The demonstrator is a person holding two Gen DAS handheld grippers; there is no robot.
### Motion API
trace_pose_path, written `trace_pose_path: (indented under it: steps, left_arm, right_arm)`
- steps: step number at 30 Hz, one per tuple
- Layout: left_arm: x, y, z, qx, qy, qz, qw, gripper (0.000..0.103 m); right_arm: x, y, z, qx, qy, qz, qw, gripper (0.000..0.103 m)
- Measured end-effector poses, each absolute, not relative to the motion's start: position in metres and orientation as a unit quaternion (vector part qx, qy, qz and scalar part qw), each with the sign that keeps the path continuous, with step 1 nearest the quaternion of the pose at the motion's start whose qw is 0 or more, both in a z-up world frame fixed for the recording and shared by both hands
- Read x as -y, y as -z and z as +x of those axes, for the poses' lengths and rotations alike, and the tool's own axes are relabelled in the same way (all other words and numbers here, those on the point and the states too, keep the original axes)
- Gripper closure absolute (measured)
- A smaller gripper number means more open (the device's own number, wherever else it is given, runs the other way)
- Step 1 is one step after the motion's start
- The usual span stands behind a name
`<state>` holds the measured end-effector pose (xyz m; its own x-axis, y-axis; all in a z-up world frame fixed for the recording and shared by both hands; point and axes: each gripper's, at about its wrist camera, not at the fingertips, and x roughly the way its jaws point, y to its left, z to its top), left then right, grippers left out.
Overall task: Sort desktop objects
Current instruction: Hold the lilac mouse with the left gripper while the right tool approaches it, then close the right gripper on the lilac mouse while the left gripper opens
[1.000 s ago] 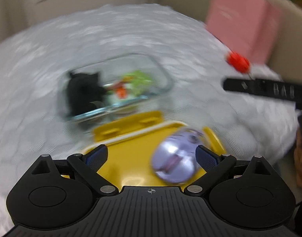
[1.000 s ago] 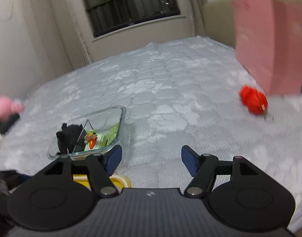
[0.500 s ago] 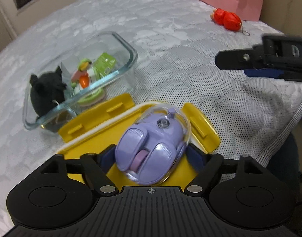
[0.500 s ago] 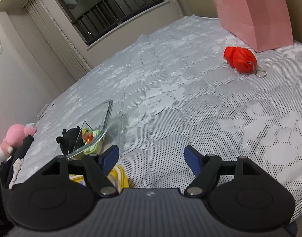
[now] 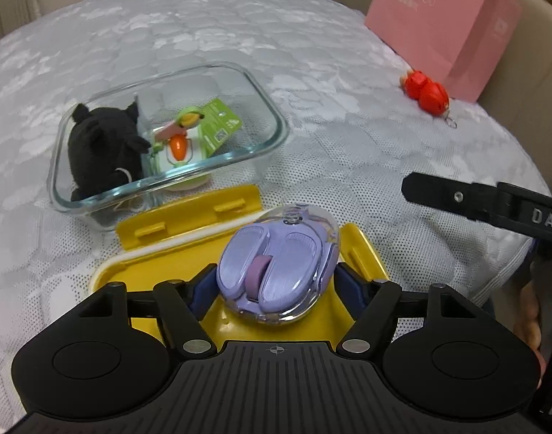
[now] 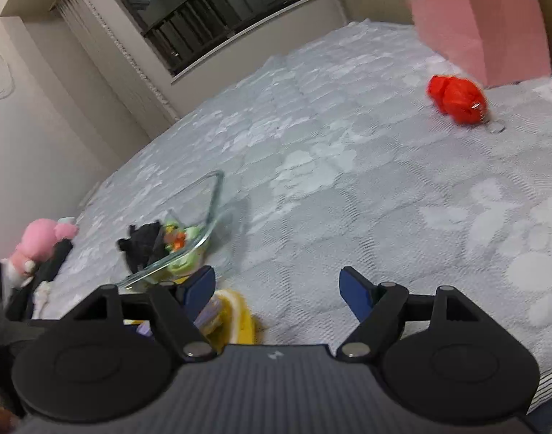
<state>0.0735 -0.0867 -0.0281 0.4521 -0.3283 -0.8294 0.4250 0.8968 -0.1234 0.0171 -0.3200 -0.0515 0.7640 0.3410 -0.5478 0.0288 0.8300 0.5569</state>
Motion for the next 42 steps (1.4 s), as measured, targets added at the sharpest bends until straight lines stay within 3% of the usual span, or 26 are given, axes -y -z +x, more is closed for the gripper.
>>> trace_pose_path:
  steps: [5, 8, 12, 24, 25, 26, 32, 42]
  left_arm:
    - [0.073, 0.037, 0.074, -0.478, 0.219, 0.031, 0.850, 0.029]
    - [0.062, 0.038, 0.076, -0.478, 0.224, 0.004, 0.849, 0.030]
    - [0.048, 0.038, 0.081, -0.482, 0.241, -0.031, 0.841, 0.031]
    - [0.015, 0.045, 0.082, -0.471, 0.265, -0.085, 0.837, 0.034]
    - [0.010, 0.046, 0.083, -0.472, 0.267, -0.096, 0.835, 0.034]
    - [0.004, 0.046, 0.084, -0.472, 0.267, -0.106, 0.834, 0.033]
    - [-0.029, 0.042, 0.079, -0.463, 0.245, -0.128, 0.842, 0.011]
    - [-0.047, 0.044, 0.074, -0.464, 0.234, -0.147, 0.842, 0.009]
  right_arm:
    - [0.315, 0.057, 0.022, -0.366, -0.170, 0.380, 0.833, 0.026]
    - [0.306, 0.071, 0.028, -0.414, -0.197, 0.446, 0.769, 0.039]
    - [0.292, 0.086, 0.042, -0.440, -0.191, 0.473, 0.739, 0.041]
    - [0.242, 0.082, 0.081, -0.456, -0.201, 0.379, 0.780, 0.038]
    - [0.237, 0.080, 0.083, -0.454, -0.202, 0.368, 0.786, 0.039]
    - [0.232, 0.077, 0.083, -0.455, -0.197, 0.352, 0.794, 0.052]
    - [0.212, 0.062, 0.081, -0.454, -0.208, 0.290, 0.816, 0.055]
    - [0.206, 0.003, 0.081, -0.414, -0.176, 0.160, 0.878, 0.063]
